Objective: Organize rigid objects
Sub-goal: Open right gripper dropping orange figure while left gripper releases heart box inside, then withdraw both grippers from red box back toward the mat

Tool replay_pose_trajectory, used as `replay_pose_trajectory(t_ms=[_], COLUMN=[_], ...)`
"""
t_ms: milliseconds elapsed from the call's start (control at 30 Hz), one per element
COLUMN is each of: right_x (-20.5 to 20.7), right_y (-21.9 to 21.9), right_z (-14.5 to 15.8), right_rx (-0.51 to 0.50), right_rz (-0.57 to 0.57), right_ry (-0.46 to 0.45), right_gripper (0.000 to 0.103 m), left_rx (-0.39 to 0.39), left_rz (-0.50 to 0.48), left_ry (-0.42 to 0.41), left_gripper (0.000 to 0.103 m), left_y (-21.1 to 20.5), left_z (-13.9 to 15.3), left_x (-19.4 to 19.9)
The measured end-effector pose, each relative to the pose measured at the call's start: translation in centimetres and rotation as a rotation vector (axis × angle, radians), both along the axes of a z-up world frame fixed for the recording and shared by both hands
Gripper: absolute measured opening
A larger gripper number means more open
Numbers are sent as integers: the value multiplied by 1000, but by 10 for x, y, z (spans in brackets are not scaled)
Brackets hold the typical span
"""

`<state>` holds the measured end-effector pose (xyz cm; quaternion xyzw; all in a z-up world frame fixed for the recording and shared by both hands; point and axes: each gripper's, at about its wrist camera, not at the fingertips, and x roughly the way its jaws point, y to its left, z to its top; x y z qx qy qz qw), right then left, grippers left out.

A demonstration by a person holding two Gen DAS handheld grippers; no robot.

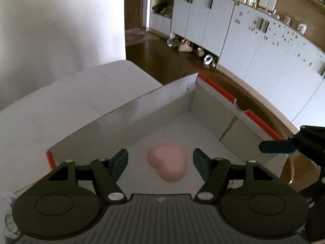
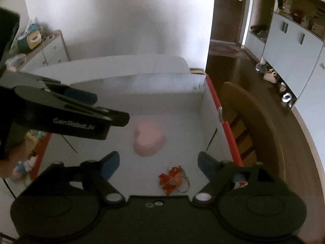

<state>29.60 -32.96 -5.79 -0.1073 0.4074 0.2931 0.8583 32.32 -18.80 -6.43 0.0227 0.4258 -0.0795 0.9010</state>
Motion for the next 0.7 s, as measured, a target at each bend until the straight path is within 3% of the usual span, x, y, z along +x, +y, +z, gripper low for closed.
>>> replay_pose_trajectory(t_ms=[200,300,700], right_x=[-20,-31,-78], right_y=[3,7,32], right_z=[14,21,36], right_rx=[26,33,73], right_rz=[-25,-36,-79], right_ry=[-33,-54,-93], right_gripper=[92,95,102], left_rx=[-31,-44,-63], left_rz=[-22,-33,-83], left_ry=[-49,-72,-148], left_gripper=[71,79,82], left_y=[6,10,46], left_z=[16,22,41], left_x=[-27,-36,-85])
